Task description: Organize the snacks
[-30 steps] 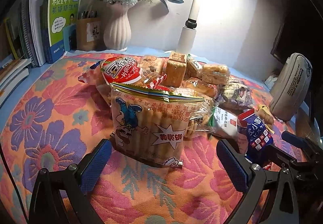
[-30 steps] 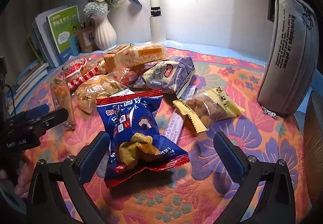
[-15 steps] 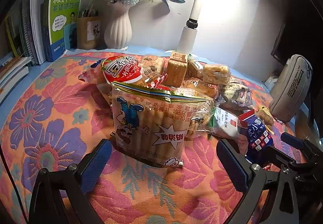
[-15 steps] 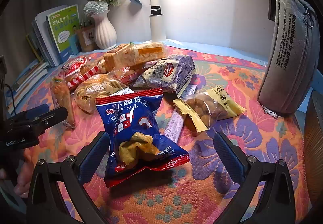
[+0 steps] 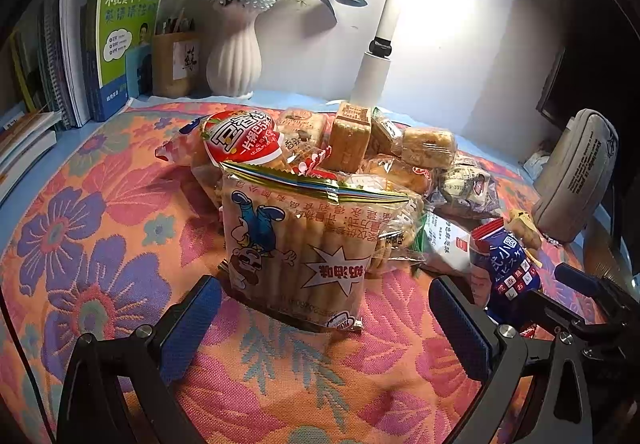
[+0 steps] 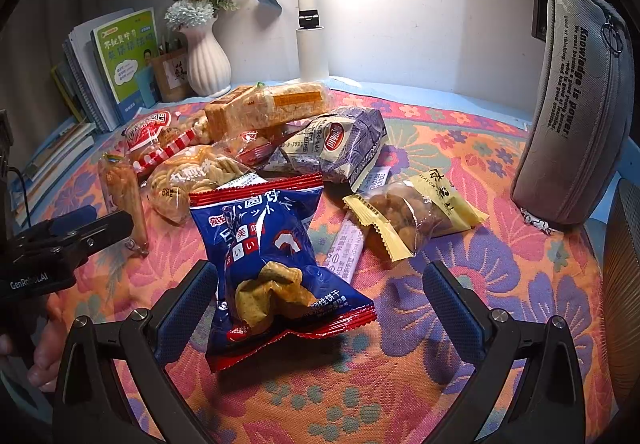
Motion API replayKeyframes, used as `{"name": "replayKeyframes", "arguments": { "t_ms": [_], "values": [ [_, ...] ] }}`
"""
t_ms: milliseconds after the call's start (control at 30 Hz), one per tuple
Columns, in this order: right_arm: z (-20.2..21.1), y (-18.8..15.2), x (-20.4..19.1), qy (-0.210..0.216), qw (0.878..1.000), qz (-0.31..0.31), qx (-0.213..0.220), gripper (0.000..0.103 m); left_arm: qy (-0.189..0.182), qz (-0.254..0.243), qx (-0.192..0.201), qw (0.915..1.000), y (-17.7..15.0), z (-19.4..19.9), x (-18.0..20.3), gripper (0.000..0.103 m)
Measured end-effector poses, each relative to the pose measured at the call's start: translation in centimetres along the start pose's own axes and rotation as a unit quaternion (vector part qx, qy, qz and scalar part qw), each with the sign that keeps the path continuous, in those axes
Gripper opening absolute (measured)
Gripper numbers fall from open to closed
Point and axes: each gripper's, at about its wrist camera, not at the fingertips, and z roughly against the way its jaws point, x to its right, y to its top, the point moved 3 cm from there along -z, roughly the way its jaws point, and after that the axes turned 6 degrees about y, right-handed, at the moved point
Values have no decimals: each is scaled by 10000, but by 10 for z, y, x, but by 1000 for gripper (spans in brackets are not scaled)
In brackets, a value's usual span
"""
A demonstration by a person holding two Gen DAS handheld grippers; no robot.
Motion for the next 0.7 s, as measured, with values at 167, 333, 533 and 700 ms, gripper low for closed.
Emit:
{"name": "replayKeyframes", "arguments": {
  "t_ms": [167,333,533,700],
  "values": [
    [-1,-2,0,3,10000,5,-11,103,-12,9,-5,10000,0,0,0,103],
    [-1,-1,0,4,10000,5,-13,103,-10,6,-3,10000,0,0,0,103],
    [-1,-2,-1,5,10000,6,-20,103,-10,10,-3,10000,0,0,0,103],
    [-1,-1,-1,0,10000,4,-18,103,-12,14,-4,10000,0,0,1,103]
  ]
}}
